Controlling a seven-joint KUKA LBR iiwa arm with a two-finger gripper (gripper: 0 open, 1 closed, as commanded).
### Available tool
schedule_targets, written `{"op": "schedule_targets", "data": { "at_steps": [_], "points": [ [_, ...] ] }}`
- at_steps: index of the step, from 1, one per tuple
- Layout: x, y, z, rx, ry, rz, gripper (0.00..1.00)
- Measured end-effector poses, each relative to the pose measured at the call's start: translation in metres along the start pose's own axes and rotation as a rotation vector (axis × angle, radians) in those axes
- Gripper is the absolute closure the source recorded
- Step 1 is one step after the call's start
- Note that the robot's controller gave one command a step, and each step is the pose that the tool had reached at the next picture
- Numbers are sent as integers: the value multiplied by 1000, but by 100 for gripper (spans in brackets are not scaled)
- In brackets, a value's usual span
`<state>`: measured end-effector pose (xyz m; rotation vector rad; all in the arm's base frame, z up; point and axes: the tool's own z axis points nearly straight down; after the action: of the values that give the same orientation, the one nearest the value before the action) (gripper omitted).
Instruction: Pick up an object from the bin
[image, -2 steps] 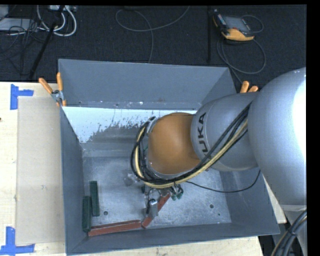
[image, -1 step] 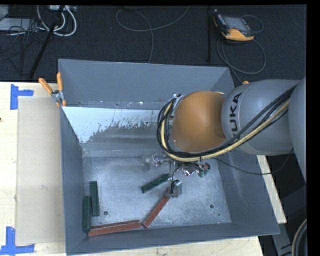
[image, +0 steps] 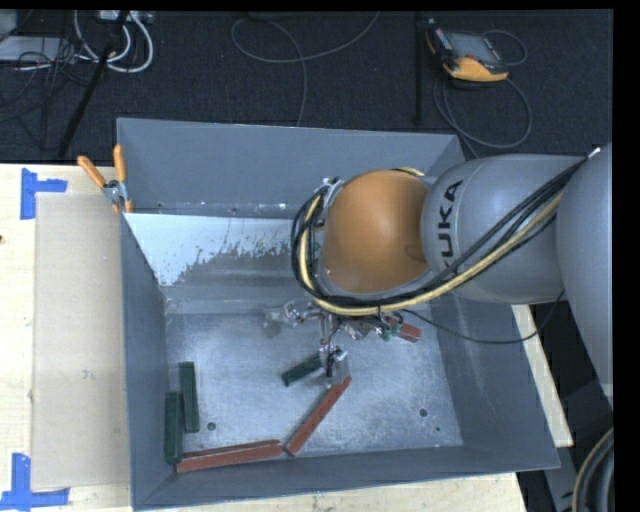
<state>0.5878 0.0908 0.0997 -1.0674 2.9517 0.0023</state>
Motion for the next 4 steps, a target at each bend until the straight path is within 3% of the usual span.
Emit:
{"op": "schedule_targets", "data": {
  "at_steps": [1, 2, 3, 4],
  "points": [
    [5, 6, 29, -2, 4, -127, 0],
    [5, 6, 29, -2, 4, -120, 0],
    [5, 6, 29, -1, 3, -119, 100],
    [3, 6, -17, 2, -1, -113, 100]
  ]
}}
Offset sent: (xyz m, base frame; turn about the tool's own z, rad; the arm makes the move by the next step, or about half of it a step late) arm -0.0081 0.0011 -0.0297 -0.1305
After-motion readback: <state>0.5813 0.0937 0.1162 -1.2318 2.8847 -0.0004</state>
